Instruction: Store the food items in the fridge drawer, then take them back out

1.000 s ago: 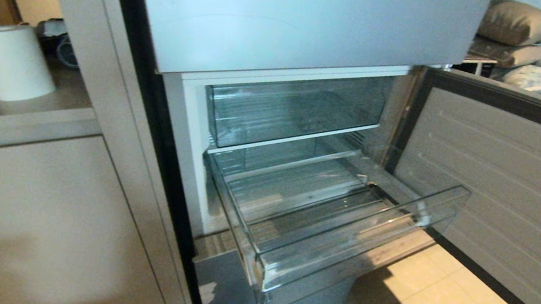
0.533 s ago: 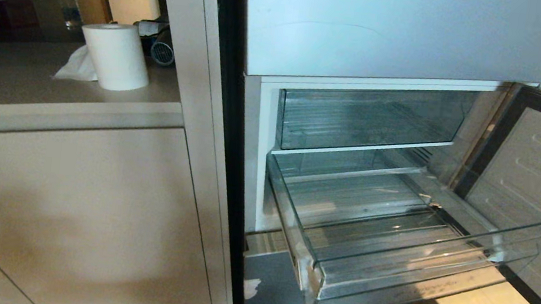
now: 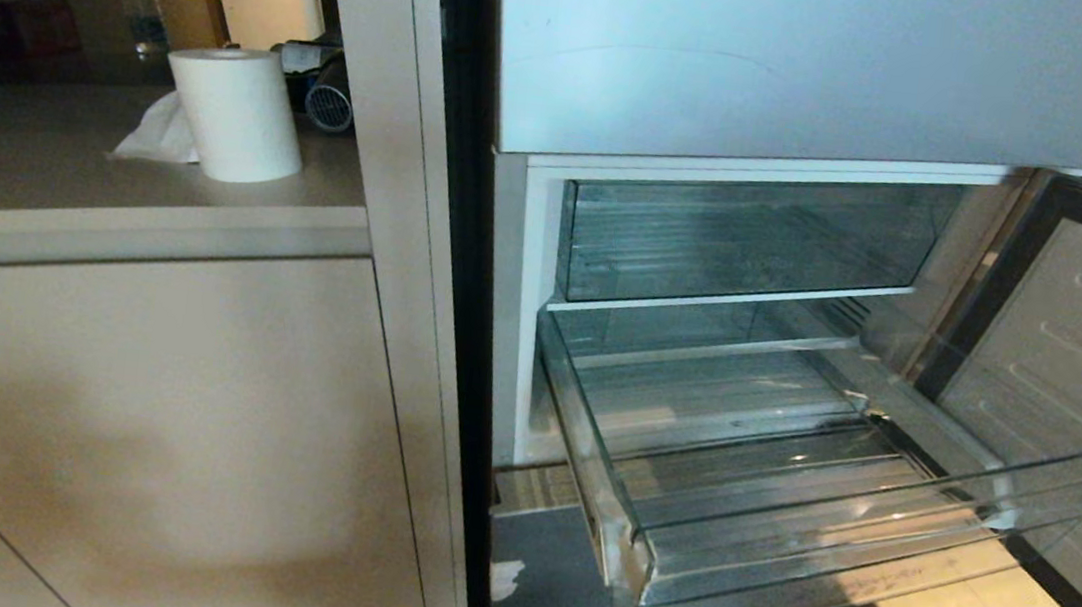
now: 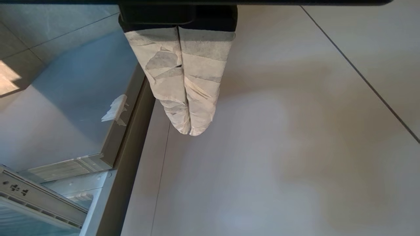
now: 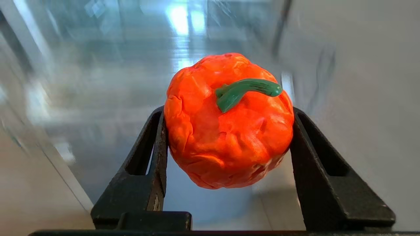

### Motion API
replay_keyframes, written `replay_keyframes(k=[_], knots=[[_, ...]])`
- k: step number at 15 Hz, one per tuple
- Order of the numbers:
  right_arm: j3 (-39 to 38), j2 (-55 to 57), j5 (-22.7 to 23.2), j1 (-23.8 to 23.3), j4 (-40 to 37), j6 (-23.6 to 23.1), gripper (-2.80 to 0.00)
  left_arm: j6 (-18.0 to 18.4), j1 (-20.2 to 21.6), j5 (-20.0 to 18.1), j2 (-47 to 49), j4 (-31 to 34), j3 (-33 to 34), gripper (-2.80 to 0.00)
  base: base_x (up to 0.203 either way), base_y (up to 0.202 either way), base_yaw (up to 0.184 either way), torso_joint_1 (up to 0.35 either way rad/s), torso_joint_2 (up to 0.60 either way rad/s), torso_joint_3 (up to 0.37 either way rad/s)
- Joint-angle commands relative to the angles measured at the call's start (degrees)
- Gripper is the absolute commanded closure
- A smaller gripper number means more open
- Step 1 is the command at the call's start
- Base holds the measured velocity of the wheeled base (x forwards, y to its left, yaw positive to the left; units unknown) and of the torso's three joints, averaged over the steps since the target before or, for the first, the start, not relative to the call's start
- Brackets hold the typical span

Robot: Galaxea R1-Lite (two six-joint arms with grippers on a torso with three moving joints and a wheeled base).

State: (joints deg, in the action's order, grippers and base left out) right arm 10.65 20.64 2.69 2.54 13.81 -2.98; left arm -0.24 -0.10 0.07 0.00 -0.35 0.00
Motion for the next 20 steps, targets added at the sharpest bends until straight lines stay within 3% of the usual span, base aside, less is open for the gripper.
replay_keyframes(k=[1,4,9,12,18,19,20], knots=[[10.1,15.6,0.4,2.8,0.8,0.8,0.0,0.0,0.0,0.0,0.1,-0.1,0.1,0.0,0.0,0.0,0.0,0.0,0.0,0.0],[23.7,30.4,1.1,6.1,-4.2,3.9,0.0,0.0,0.0,0.0,0.0,0.0,0.1,0.0,0.0,0.0,0.0,0.0,0.0,0.0],[36.4,53.7,1.7,7.8,-8.8,7.3,0.0,0.0,0.0,0.0,0.1,0.0,0.1,0.0,0.0,0.0,0.0,0.0,0.0,0.0],[40.8,63.4,1.8,8.1,-8.0,9.0,0.0,0.0,0.0,0.0,0.1,0.0,0.1,0.0,0.0,0.0,0.0,0.0,0.0,0.0],[43.8,76.1,1.6,8.2,1.8,10.0,0.0,0.0,0.0,0.0,0.1,0.0,0.1,0.0,0.0,0.0,0.0,0.0,0.0,0.0],[44.4,77.2,1.6,8.2,2.0,10.0,-1.14,0.0,0.0,0.0,0.1,0.0,0.1,0.0,0.0,0.0,0.0,0.0,0.0,0.0],[44.8,78.1,1.5,8.4,2.0,9.9,-2.8,0.0,0.0,0.0,0.1,0.0,0.1,0.0,0.0,0.0,0.0,0.0,0.0,0.0]])
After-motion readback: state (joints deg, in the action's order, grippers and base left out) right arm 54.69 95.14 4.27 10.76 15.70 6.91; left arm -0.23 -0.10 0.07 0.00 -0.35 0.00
